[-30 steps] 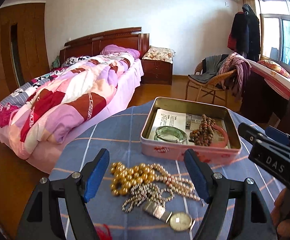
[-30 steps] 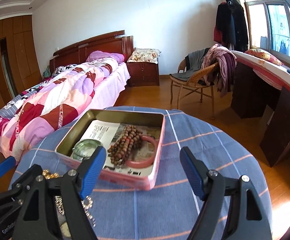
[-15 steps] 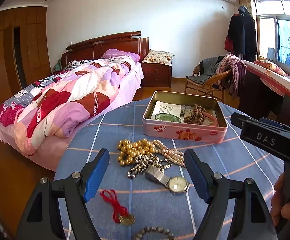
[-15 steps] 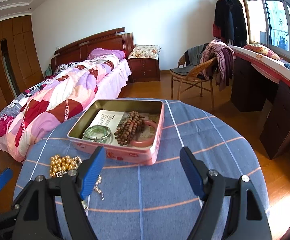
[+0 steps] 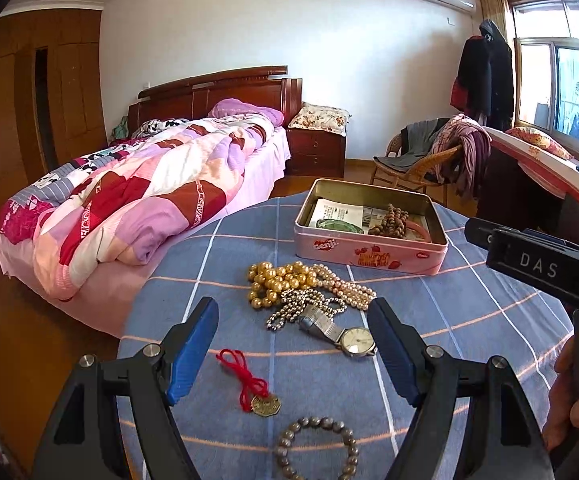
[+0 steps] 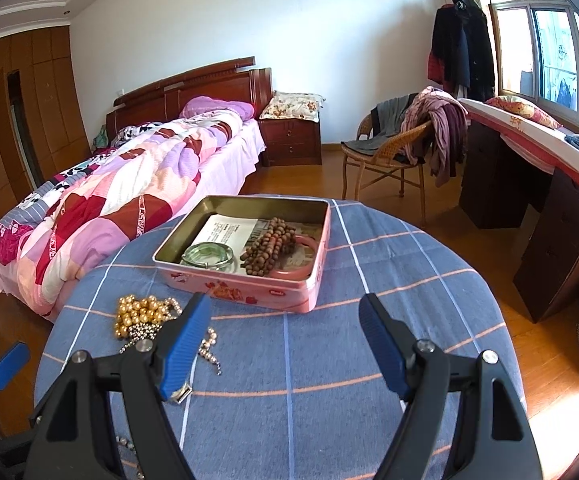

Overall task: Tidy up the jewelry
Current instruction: 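Withdraw both grippers from the tin toward the remaining jewelry, then grasp the grey bead bracelet with the right gripper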

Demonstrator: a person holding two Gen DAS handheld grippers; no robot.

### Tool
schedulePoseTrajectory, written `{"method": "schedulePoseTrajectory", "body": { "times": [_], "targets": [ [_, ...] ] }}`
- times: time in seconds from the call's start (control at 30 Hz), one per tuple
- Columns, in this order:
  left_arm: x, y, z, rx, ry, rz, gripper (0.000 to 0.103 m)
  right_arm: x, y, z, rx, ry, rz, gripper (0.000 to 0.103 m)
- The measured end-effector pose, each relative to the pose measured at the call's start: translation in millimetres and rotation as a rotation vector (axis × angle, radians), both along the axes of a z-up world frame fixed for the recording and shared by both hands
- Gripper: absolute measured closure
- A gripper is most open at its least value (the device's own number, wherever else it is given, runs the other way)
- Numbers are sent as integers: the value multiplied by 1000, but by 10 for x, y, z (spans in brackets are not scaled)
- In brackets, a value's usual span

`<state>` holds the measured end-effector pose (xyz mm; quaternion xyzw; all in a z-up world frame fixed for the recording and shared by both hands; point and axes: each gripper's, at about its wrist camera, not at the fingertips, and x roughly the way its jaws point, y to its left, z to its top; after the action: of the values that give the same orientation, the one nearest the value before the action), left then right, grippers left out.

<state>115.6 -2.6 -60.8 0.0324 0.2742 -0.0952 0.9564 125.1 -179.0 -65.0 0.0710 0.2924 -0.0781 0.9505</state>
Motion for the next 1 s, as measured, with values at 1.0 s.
{"method": "schedulePoseTrajectory", "body": {
  "times": [1.0],
  "targets": [
    [-336, 876, -273, 9, 40, 118, 21, -382, 414, -504, 99, 119, 230, 21]
  ]
}}
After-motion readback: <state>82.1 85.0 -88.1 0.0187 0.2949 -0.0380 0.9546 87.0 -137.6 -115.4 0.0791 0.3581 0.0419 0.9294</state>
